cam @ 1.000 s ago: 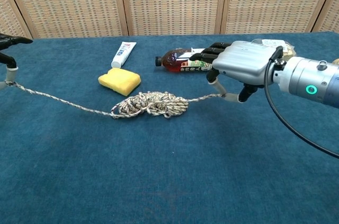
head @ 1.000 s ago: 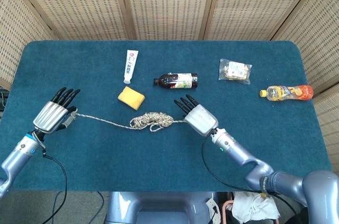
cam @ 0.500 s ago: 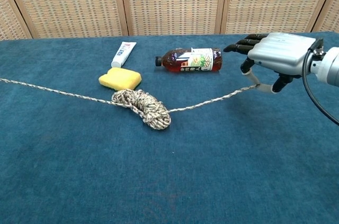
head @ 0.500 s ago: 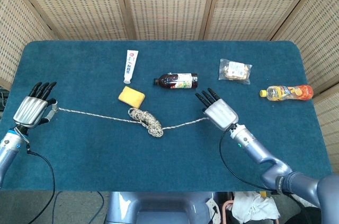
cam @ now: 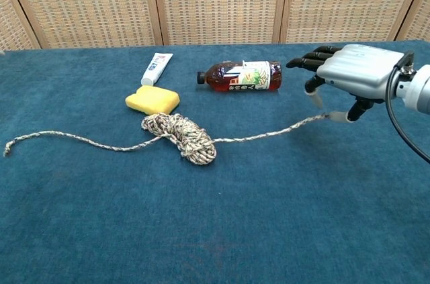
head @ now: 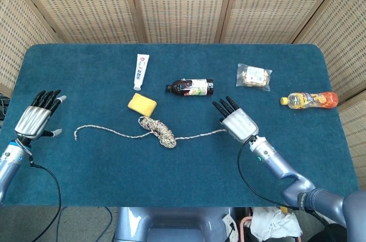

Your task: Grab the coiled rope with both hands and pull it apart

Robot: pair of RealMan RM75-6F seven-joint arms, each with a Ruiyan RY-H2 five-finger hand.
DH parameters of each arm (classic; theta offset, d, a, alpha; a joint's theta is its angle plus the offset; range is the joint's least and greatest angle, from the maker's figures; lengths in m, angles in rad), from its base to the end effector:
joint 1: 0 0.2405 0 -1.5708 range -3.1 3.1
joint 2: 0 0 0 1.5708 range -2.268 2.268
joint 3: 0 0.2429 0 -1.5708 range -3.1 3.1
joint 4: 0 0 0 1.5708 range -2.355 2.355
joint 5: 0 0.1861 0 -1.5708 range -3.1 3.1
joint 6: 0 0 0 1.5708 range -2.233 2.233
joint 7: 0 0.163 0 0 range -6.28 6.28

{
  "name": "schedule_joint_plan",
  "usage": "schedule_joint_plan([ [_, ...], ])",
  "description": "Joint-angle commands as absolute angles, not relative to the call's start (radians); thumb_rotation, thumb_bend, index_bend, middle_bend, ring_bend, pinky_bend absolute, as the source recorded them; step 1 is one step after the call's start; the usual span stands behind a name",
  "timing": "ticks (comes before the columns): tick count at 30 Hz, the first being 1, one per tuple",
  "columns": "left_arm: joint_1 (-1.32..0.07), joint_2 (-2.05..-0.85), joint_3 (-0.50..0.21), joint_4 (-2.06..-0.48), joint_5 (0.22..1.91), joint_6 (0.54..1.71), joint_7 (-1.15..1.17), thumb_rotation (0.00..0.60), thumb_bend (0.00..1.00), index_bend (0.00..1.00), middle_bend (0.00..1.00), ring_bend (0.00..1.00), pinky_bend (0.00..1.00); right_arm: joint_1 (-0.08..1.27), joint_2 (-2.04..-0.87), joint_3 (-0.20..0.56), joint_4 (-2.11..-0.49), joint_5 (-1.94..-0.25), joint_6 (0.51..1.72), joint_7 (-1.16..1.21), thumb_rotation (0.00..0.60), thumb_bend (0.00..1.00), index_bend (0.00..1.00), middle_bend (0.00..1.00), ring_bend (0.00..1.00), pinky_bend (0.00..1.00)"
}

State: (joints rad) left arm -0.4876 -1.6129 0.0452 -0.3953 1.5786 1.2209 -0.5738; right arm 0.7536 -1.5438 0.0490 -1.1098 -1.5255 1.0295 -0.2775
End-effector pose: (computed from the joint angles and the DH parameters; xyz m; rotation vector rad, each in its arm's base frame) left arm -0.3377 0.3474 0.1199 -1.6959 -0.7175 -0.8176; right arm -0.1699 -0.3667 0.0186 2.0374 -0.3204 0.7741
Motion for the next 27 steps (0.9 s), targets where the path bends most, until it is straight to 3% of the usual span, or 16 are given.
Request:
schedule_joint_plan([
  [1,-0.472,-1.584,0.024,-0.432,1.557,1.246,-0.602,0.600,0.00,0.00,0.00,0.00,0.00,0.728,-1.514,0.065,-1.168,-1.509,1.068,-0.277,0.600,0.00,0.00,0.00,0.00,0.00],
  [5,-0.424,-1.530,-0.032,-0.539,1.493,1.303,-0.539,0.600,0.00,0.00,0.00,0.00,0.00,0.664,-1.448,0.071,-1.268,-1.498,1.158,-0.255,0.600,0.00,0.00,0.00,0.00,0.00],
  [11,-0.294,-1.349,-0.092,-1.004,1.380,1.401,-0.393,0.600,0.00,0.00,0.00,0.00,0.00,0.523,-1.339,0.042,-1.380,-1.479,1.303,-0.172,0.600,0.00,0.00,0.00,0.00,0.00],
  [19,-0.158,-1.175,-0.062,-1.526,1.307,1.493,-0.112,0.600,0.00,0.00,0.00,0.00,0.00,0.342,-1.293,-0.033,-1.498,-1.544,1.515,-0.059,0.600,0.00,0.00,0.00,0.00,0.00],
  [27,-0.085,-1.165,0.024,-1.659,1.447,1.594,0.037,0.600,0.00,0.00,0.00,0.00,0.00,0.228,-1.313,-0.064,-1.573,-1.645,1.676,-0.186,0.600,0.00,0.00,0.00,0.00,0.00],
])
